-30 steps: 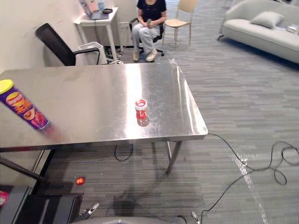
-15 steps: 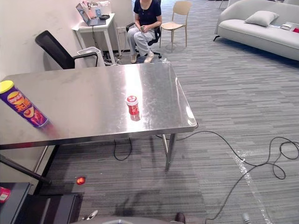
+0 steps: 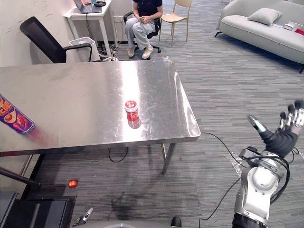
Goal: Put the gum and the chips on the shelf.
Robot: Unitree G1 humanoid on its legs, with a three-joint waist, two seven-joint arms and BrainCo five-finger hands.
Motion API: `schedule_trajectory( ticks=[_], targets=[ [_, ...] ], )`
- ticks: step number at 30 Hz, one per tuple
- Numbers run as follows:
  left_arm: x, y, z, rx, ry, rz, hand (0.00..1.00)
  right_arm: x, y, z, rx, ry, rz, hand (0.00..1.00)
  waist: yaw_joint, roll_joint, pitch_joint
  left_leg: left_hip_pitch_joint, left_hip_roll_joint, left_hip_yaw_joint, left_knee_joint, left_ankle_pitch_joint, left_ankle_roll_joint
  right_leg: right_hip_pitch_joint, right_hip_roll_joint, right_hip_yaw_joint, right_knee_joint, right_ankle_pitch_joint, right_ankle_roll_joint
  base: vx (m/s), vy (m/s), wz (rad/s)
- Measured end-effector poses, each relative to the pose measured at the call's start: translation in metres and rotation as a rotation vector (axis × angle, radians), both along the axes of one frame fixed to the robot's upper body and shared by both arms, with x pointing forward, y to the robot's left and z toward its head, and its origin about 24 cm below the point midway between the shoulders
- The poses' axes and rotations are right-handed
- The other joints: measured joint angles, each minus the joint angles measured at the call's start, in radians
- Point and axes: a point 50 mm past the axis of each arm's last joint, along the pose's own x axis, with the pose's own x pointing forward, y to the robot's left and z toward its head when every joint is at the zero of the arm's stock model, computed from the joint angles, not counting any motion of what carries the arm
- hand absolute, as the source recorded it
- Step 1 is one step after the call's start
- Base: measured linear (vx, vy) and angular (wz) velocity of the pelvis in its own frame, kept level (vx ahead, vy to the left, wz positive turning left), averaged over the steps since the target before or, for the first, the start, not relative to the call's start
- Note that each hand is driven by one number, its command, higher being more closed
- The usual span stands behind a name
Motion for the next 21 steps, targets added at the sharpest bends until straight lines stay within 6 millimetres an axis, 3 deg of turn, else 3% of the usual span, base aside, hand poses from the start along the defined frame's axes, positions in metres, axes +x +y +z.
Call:
schedule_trajectory(
  ticks=[4,10,21],
  targets=[
    [-0.002,0.003,0.0,0.005,0.003,0.003,0.0,0.003,0.006,0.0,-0.054,0.034,0.06,0.0,0.0,-0.005,0.003,-0.016,-0.01,-0.009,0.003,-0.001,0.001,-0.003,-0.01,-0.009,0.0,0.0,0.0,-0.03,-0.002,0.05],
    [-0.004,0.008,0.001,0.017,0.014,-0.016,0.0,0.019,0.034,-0.008,-0.062,0.084,0.29,0.0,0.0,-0.01,0.006,-0.033,-0.01,-0.037,0.012,-0.006,0.002,-0.007,-0.012,-0.03,0.002,-0.006,0.001,-0.06,-0.025,0.1],
    [-0.019,0.008,0.0,0.019,0.061,-0.058,0.0,0.035,0.066,-0.051,0.022,0.256,0.536,0.0,0.004,-0.011,0.006,-0.07,-0.015,-0.084,0.036,-0.002,0.006,-0.009,-0.022,-0.062,0.02,-0.01,0.002,-0.04,-0.006,0.1]
  ],
)
